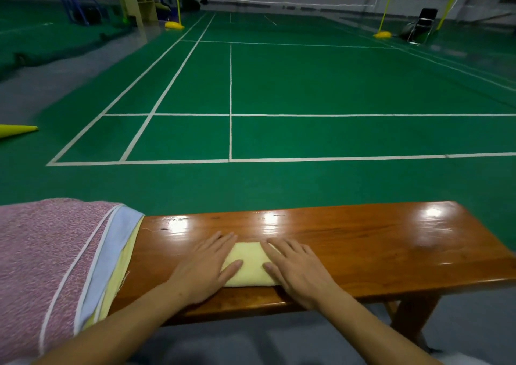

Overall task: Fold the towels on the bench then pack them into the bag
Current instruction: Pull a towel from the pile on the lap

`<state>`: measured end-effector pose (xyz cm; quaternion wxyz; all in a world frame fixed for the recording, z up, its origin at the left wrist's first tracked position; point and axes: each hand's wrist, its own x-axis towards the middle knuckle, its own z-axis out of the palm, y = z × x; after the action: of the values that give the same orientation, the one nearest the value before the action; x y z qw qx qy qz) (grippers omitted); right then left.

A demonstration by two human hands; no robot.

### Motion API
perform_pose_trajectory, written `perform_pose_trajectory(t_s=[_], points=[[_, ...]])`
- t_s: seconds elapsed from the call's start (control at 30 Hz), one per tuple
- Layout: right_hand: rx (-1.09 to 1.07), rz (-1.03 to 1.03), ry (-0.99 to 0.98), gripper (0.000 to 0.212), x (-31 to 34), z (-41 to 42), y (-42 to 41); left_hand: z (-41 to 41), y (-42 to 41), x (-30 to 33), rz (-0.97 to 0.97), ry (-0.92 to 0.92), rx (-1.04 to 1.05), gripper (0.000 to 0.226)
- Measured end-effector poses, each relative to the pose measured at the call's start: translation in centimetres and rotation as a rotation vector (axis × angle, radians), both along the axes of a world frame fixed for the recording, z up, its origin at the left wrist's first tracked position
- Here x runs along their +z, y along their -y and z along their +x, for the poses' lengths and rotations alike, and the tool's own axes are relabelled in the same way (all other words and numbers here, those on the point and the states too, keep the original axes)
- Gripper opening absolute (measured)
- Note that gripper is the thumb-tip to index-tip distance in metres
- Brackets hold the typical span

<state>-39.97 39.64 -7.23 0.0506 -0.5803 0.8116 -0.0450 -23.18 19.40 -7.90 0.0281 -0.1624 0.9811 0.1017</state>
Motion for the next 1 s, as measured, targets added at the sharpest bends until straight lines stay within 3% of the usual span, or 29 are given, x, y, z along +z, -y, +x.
perform_pose_trajectory(t_s=[0.13,0.23,0.3,0.37,0.47,0.57,0.67,0.8,0.9,1.0], points=[[-0.049,0.047,-0.020,0.058,1.3,-0.6,0.1,-0.4,1.0,2.3,0.022,-0.028,0.020,0.067],[-0.111,0.140,0.131,0.075,1.7,-0.7,0.3,-0.3,1.8,2.4,0.220,0.057,0.072,0.073],[-0.150,0.205,0.279,0.088,2.0,-1.0,0.4,-0.4,2.2,2.4,0.368,0.115,0.097,0.064],[-0.152,0.237,0.381,0.080,2.3,-1.0,0.5,-0.5,2.0,2.8,0.456,0.139,0.065,0.059],[-0.120,0.245,0.396,0.052,2.5,-0.5,0.6,-0.6,2.1,3.1,0.505,0.129,0.017,0.048],[-0.097,0.179,0.488,0.049,2.4,-0.1,0.4,-0.2,2.2,3.3,0.759,0.048,0.029,0.043],[-0.156,0.056,0.704,0.047,2.8,-0.2,-0.5,0.0,2.2,3.7,1.053,-0.067,0.104,0.047],[-0.224,-0.072,0.926,0.055,3.5,-0.4,-2.1,-0.3,1.1,4.5,1.037,-0.248,0.204,0.042],[-0.236,-0.183,1.002,0.057,4.7,-1.3,-3.9,-1.3,-0.9,5.6,1.157,-0.408,0.314,0.047],[-0.222,-0.224,0.999,0.066,6.1,-2.9,-6.3,-3.3,-2.5,6.1,1.214,-0.440,0.348,0.052]])
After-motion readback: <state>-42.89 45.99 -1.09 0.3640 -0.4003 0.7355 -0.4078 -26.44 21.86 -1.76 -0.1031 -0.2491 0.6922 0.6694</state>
